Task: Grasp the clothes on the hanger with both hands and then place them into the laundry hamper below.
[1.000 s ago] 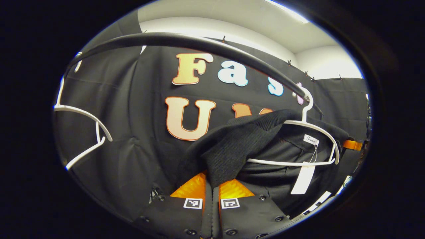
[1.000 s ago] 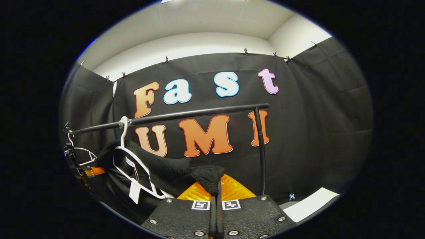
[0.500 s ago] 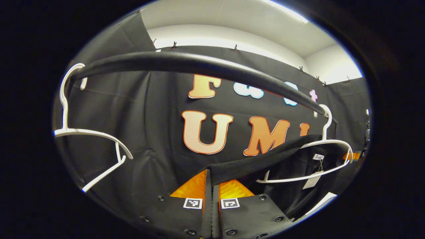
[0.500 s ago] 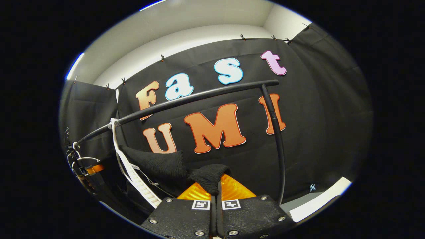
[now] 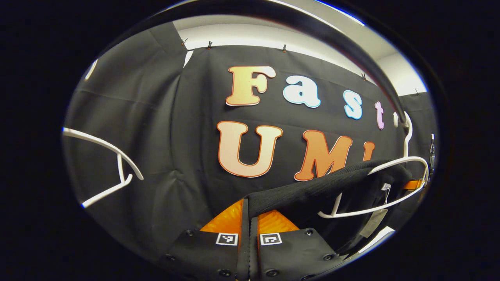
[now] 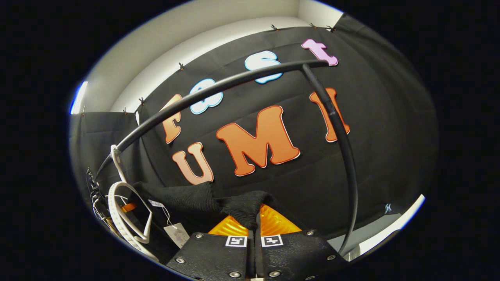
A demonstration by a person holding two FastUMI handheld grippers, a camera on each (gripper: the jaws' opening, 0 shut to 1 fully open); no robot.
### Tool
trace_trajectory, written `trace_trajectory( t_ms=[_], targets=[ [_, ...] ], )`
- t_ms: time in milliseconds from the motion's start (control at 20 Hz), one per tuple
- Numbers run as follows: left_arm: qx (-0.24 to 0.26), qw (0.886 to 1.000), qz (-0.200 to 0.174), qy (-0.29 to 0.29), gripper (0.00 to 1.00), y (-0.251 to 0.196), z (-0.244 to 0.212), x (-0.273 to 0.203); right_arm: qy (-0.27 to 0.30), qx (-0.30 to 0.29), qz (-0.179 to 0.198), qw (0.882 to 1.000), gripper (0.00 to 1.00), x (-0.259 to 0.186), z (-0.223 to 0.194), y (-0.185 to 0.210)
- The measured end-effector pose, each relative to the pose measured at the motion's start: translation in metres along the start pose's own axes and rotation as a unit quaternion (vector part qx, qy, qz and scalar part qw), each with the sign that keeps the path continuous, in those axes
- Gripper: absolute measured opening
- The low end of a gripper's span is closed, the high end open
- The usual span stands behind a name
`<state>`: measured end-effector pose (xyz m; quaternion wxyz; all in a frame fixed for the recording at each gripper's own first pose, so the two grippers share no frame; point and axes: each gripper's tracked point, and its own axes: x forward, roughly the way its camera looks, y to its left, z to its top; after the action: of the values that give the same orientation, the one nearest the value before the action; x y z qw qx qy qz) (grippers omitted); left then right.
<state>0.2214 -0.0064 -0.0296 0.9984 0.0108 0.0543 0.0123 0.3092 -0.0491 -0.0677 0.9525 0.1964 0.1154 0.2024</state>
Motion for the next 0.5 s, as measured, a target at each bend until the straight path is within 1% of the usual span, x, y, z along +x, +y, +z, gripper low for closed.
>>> trace_trajectory(
  t_ms=[50, 100, 150, 200, 300, 350, 400, 500],
  targets=[
    [0.007, 1.0, 0.005, -0.002, 0.06, 0.002, -0.002, 0.0, 0.006, 0.01, 0.005, 1.0, 0.0, 0.009, -0.005, -0.001],
    [0.017, 1.0, 0.016, -0.003, 0.06, 0.006, -0.004, 0.001, 0.009, 0.018, 0.006, 1.0, 0.0, 0.017, -0.01, -0.003],
    [0.028, 0.999, 0.036, -0.004, 0.06, 0.015, -0.008, 0.002, 0.016, 0.018, 0.0, 1.0, 0.0, 0.027, -0.018, -0.009],
    [0.035, 0.998, 0.042, -0.005, 0.06, 0.019, -0.011, 0.001, 0.026, 0.018, -0.003, 1.0, 0.0, 0.032, -0.028, -0.015],
    [0.032, 0.999, 0.043, 0.002, 0.07, 0.018, -0.023, 0.0, 0.044, 0.027, -0.005, 0.999, 0.0, 0.043, -0.05, -0.021],
    [0.031, 0.999, 0.042, 0.011, 0.06, 0.018, -0.028, -0.001, 0.051, 0.031, -0.008, 0.998, 0.07, 0.049, -0.061, -0.023],
    [0.026, 0.999, 0.043, 0.02, 0.06, 0.019, -0.035, -0.003, 0.06, 0.038, -0.011, 0.997, 0.0, 0.052, -0.078, -0.024],
    [0.024, 0.998, 0.046, 0.026, 0.06, 0.023, -0.042, -0.011, 0.074, 0.045, -0.013, 0.996, 0.0, 0.054, -0.096, -0.023]
  ],
)
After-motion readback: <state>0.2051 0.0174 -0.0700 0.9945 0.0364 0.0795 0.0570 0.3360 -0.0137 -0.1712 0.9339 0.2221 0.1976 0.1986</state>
